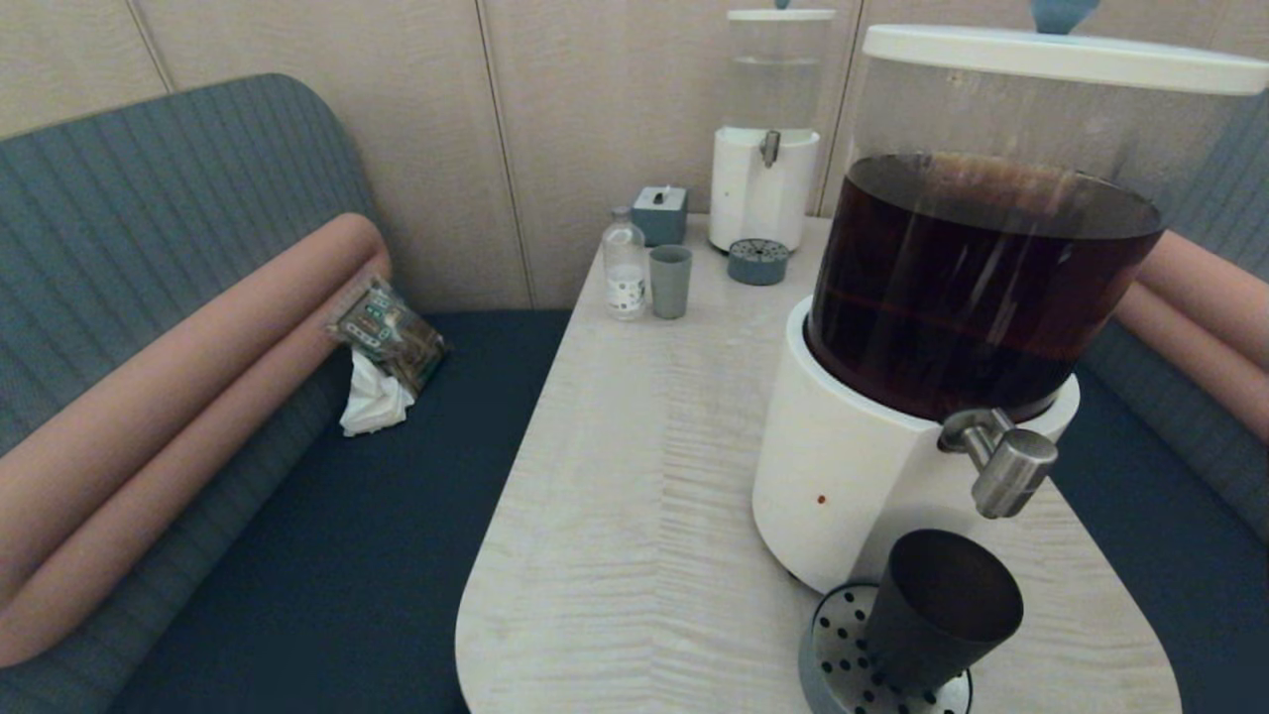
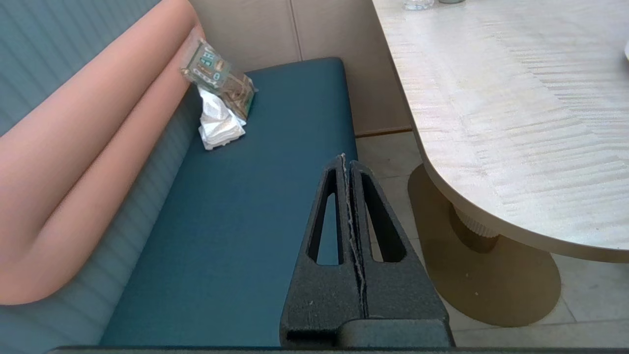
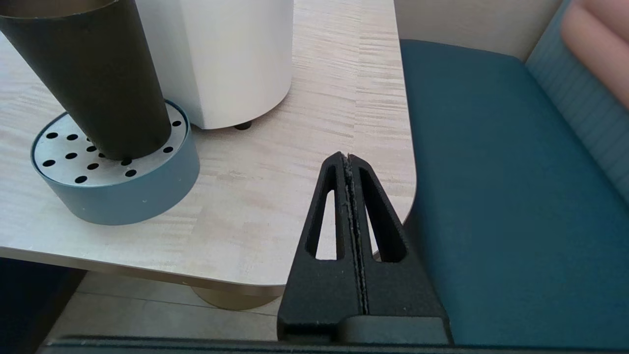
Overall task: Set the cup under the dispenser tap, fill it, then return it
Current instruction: Turn on the faucet
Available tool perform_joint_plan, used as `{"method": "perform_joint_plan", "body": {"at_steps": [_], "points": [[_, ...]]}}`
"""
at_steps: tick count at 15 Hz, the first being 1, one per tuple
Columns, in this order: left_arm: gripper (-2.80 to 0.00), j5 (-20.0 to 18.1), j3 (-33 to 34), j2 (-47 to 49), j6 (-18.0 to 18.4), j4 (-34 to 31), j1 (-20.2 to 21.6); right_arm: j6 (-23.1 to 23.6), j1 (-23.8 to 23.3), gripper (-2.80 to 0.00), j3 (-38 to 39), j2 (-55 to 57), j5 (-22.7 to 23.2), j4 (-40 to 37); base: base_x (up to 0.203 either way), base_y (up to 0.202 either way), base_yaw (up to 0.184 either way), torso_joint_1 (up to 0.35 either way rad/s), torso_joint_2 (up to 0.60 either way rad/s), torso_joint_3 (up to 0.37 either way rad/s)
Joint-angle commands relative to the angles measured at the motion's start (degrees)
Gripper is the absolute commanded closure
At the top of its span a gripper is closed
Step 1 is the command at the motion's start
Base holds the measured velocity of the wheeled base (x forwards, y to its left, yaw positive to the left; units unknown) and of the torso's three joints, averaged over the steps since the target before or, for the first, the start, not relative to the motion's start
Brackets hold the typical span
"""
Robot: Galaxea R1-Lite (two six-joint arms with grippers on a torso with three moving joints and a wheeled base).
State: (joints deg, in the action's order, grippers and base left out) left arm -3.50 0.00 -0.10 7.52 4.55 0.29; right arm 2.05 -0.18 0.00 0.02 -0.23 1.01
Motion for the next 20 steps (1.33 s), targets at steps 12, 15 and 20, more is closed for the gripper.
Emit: {"method": "perform_joint_plan", "body": {"at_steps": [12,15,20], "points": [[0.00,-0.02,2.29,0.10,0.04,0.11,-0.03,0.31,0.26,0.00,-48.49,28.85,5.07,-12.63,0.000,0.000,0.000,0.000,0.00,0.000],[0.00,-0.02,2.29,0.10,0.04,0.03,0.06,0.26,0.39,0.00,-60.46,41.21,10.99,-16.83,0.000,0.000,0.000,0.000,0.00,0.000],[0.00,-0.01,2.29,0.11,0.04,0.10,0.06,0.09,3.33,0.00,-72.77,58.05,14.99,-31.54,0.000,0.000,0.000,0.000,0.00,0.000]]}}
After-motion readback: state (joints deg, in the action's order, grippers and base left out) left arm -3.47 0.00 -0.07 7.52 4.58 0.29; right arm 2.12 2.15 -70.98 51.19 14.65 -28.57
